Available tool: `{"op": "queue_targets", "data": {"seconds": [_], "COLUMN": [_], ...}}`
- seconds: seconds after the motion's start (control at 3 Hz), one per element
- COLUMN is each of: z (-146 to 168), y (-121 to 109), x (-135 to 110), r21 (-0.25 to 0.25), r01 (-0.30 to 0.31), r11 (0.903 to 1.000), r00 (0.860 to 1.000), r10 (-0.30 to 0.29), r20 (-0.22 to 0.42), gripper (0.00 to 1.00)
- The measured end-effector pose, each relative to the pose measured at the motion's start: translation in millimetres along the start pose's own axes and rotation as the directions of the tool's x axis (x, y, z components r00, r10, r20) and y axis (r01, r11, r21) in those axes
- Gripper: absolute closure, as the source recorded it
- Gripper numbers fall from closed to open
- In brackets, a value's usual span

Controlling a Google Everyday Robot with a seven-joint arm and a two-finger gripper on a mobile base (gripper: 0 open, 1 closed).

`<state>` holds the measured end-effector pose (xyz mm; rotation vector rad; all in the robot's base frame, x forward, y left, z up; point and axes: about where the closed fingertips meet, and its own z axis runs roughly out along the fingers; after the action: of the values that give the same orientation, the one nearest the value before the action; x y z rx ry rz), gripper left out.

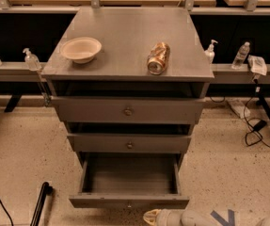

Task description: Close bottom drawer

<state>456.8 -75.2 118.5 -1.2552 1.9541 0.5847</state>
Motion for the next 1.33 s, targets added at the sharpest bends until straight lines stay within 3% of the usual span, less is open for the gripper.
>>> {"op": "queue_targets", "data": {"seconds": [0.67,1.0,1.33], "z": [12.6,27.9,27.5], "y": [-28.9,-53.1,-52.0], "x": [-2.4,-11.0,-10.7], "r21": [0.087,0.108,0.108], "r01": [0.053,0.055,0.055], "r11": [0.9948,0.9926,0.9926], "r00": [0.998,0.998,0.998], "r10": [-0.054,-0.06,-0.06], "r20": [0.012,0.035,0.035], "gripper": [1.0,1.0,1.0]}}
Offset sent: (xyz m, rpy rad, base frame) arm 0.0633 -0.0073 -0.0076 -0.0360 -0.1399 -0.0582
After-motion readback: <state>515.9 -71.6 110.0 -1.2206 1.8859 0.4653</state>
